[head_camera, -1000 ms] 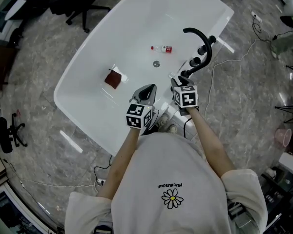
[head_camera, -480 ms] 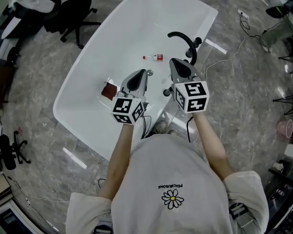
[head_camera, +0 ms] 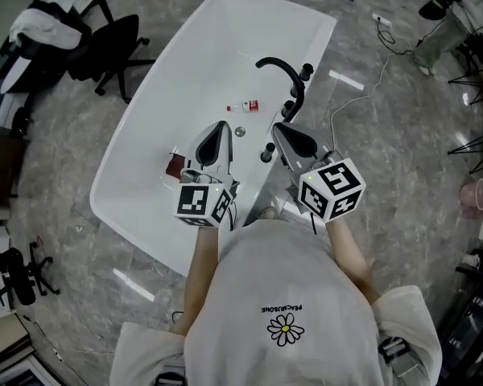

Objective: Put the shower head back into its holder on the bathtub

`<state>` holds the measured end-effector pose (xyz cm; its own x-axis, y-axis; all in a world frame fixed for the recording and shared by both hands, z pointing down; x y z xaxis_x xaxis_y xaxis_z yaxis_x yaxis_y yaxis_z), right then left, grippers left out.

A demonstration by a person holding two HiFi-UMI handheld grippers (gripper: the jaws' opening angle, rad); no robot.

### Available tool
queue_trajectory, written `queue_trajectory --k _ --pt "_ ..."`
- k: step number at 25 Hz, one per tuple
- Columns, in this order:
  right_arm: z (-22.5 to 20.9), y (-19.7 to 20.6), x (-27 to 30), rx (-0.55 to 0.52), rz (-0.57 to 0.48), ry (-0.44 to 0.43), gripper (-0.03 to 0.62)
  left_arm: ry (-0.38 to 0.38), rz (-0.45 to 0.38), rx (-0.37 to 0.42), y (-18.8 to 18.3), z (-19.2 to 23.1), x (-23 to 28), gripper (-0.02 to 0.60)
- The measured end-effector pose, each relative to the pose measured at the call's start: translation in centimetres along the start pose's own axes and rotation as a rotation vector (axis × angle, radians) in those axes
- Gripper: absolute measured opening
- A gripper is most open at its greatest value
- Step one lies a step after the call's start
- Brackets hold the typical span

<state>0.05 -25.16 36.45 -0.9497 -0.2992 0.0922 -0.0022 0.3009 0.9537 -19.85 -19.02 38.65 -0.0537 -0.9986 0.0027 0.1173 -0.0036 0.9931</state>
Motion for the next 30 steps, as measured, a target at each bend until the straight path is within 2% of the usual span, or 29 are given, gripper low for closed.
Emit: queue_trajectory --k 5,9,19,30 --pt "1.5 0.8 -1.7 -0.099 -0.003 0.047 0.008 0.037 0.03 -0.017 1.4 -1.7 -0.8 -0.002" --pt "1.9 0.5 -2.7 -0.177 0.03 0.055 0.008 0.072 0.012 0.027 0.9 -3.1 -0.8 -0.002" --pt "2.9 1.1 -3.5 -0.171 0.046 0.037 0.008 0.089 0.013 0.04 0.6 -4.2 -1.5 -0.002" --pt "3.4 1.3 -3.8 -0.134 0.042 0.008 0.008 0.069 0.029 0.036 0.4 -4.1 -3.0 -0.002"
Point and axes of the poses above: the fingertips, and each gripper's own axes: x forward along the fingers, z to its left, y out of its underside, the point moved 10 cm from there along -x, backward along the fingers, and after that the axes turned 15 degrees about -y, right-handed, at the moved point
